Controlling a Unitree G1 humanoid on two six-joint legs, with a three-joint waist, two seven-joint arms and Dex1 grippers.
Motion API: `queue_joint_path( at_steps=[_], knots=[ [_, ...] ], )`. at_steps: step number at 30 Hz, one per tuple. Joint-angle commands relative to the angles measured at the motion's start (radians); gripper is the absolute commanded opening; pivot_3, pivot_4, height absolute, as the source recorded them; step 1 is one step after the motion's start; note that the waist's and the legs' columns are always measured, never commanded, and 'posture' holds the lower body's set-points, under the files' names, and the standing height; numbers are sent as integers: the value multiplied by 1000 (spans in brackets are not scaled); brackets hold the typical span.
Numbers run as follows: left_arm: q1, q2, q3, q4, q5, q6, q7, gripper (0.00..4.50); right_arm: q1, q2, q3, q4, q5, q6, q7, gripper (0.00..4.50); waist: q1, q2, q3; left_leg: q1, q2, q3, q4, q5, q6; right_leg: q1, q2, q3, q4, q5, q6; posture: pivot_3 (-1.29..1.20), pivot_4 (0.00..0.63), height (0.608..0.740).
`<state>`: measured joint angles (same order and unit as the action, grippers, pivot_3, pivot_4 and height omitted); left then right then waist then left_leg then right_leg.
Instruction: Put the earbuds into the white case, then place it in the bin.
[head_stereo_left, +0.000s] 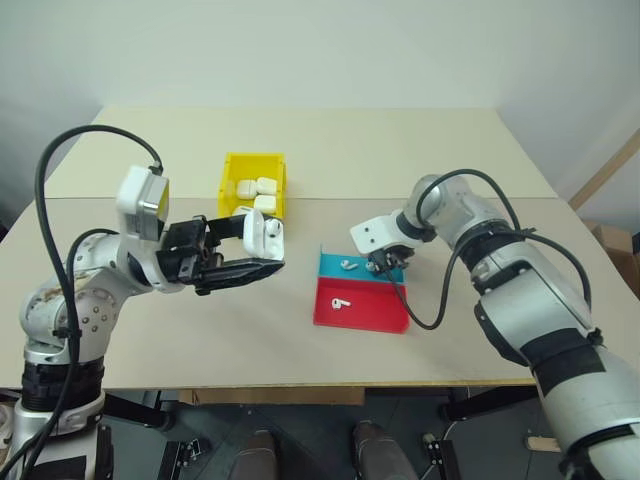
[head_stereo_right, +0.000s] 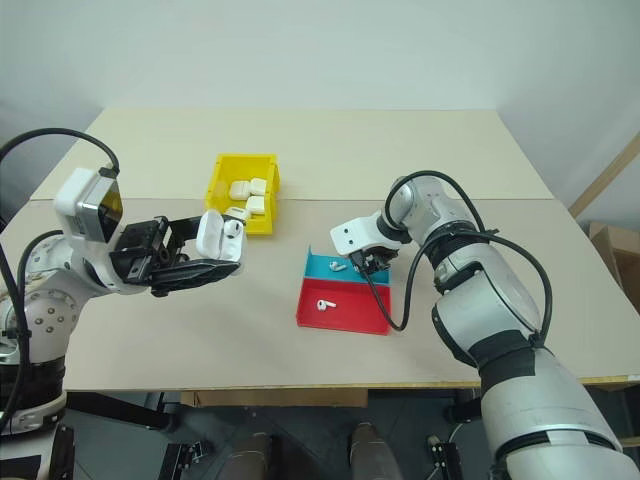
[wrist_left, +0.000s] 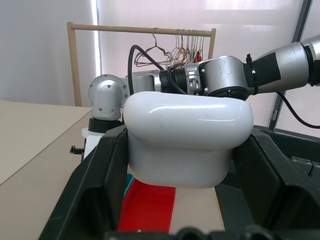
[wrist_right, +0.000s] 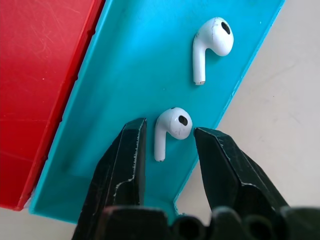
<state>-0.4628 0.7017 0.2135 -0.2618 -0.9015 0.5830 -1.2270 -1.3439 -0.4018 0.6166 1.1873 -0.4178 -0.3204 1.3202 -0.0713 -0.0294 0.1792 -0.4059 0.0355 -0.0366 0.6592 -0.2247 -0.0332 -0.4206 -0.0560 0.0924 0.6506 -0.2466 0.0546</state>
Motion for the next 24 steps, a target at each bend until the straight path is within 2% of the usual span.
queue_joint_path(
  at_steps=[1, 8, 11, 15, 18, 20, 24],
  knots=[
    [3, 16, 23, -37, -9, -15, 6, 2829, 4, 6, -19, 5, -16, -8, -6, 699, 0, 0, 0, 0, 0, 0, 0, 0, 0, 0, 0, 0, 0, 0, 0, 0, 150, 740],
    [-12, 20, 9, -22, -8, -10, -1, 2829, 22, -14, -83, -33, 22, 41, 1, 617, 0, 0, 0, 1, 0, 0, 0, 0, 0, 1, 0, 0, 1, 0, 0, 0, 150, 740],
    [-46, 8, -15, 13, 1, -15, -17, 2829, 42, -67, -188, -152, 115, 139, 46, 617, 2, 0, 0, 0, 0, 0, 0, 0, 0, 0, 0, 0, 1, 0, 0, 0, 150, 740],
    [-106, -8, -44, 77, 15, -24, -44, 2829, 147, -139, -389, -543, 313, 505, 87, 617, 10, 2, 1, -2, -1, -1, 0, 0, 0, 0, -1, -1, 0, 0, 0, 0, 150, 740],
    [-150, -23, -65, 129, 26, -29, -72, 2829, 278, -146, -581, -935, 509, 854, 2, 617, 14, 2, 1, -2, -1, -2, 0, 0, 0, 0, 0, -1, 0, 0, 0, 0, 150, 740],
    [-182, -35, -80, 166, 38, -33, -89, 2829, 352, -105, -728, -1165, 662, 1095, -101, 617, 16, 2, 1, -2, -1, -3, 0, 0, 0, 0, 0, -2, 0, 0, 0, 0, 150, 740],
    [-254, -68, -113, 245, 76, -36, -98, 2829, 452, 45, -939, -1540, 934, 1421, -323, 617, 18, 2, 1, -1, -1, -3, 1, 0, 0, 0, 0, -1, 3, 0, 0, 0, 150, 740]
  ],
)
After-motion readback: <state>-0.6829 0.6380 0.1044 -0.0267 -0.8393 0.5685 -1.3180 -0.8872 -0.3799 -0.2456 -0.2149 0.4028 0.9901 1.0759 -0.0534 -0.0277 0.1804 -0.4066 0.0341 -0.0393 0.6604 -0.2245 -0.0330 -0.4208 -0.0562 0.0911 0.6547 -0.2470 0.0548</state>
